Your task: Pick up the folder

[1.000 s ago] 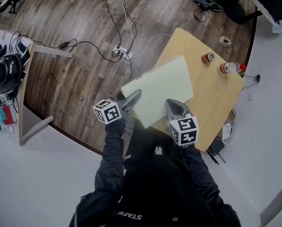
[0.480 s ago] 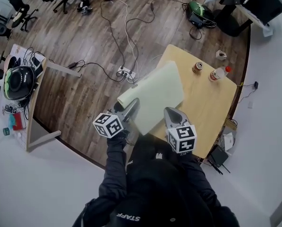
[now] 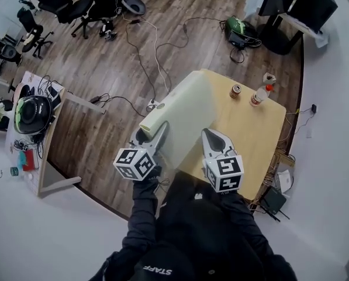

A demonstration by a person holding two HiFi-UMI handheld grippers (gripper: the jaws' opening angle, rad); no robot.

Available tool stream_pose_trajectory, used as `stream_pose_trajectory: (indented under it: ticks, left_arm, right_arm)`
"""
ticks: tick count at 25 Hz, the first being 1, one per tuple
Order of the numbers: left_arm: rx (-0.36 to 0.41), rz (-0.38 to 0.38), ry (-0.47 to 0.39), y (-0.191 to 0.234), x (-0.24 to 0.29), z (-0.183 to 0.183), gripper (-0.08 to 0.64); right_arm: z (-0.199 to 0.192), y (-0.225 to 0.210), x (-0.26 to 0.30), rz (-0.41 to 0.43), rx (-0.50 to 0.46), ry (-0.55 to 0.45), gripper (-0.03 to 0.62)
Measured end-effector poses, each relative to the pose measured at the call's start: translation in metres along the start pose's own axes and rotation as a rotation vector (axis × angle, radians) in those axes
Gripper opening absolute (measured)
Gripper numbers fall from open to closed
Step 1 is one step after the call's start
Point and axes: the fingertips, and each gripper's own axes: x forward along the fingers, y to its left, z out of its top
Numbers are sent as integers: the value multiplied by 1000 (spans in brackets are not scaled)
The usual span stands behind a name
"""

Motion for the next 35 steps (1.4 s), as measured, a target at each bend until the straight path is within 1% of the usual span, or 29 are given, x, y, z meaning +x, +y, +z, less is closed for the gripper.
stream_pose_trajectory:
  ticks: [5,10,13,19,23,35]
  left_arm:
    - [106,56,-26,-35,-3,25,291]
    - [232,115,-67,-68,-14,48,291]
    - [283,148,-99,-83,-19,59,291]
    - [322,182,-147,-102,-28,75,291]
    - [365,191,-164,-116,-30,78,291]
    - [384,210,-202,-139,-38,80,291]
  right_arm:
    - [22,-4,-18,-13,-24,-50,21]
    - [49,-6,-35,-21,-52,-112,21]
    - [64,-8,-44,-26,-70,-153,21]
    - [85,-6,-60,-16,-94,-216,21]
    - [94,-6,-72,-14,-109,-249,21]
    - [97,-13,-96,-32,-122,-293,21]
